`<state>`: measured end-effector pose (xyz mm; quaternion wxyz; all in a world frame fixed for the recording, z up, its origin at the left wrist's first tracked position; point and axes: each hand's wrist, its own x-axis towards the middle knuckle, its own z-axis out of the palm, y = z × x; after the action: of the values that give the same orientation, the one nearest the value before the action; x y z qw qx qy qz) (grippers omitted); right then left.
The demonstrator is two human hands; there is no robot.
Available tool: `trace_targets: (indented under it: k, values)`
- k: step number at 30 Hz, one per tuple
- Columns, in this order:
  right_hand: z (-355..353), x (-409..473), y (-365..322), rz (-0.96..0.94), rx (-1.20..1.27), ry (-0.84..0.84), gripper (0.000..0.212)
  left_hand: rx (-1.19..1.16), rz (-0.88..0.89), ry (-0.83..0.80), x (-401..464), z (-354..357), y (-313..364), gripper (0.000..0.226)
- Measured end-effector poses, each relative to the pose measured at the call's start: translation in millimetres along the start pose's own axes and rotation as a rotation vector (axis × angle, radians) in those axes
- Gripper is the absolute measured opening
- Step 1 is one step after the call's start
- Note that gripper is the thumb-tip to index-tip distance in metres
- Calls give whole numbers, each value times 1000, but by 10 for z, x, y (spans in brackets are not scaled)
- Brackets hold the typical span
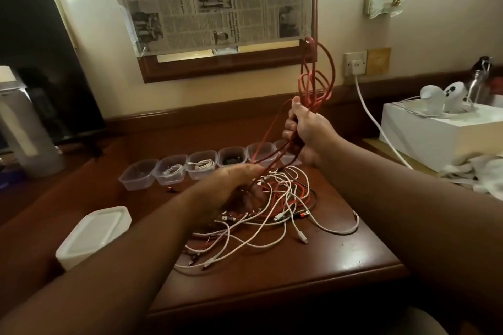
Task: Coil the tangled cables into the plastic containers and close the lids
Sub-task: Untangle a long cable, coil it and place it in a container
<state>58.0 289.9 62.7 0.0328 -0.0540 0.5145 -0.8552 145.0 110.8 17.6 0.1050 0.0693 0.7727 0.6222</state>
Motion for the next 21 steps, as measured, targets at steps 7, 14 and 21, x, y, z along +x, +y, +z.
trace_targets:
  k: [7, 14, 21]
  values:
    - [149, -197, 121, 100, -102, -207, 34, -242, -62, 301, 160, 22, 276, 46]
    - [256, -411, 330, 5, -598, -291, 19, -435, 33, 273, 240, 99, 502, 81]
    - [212, -345, 273, -14, -782, -424, 23, -442, 65, 225, 242, 43, 586, 98]
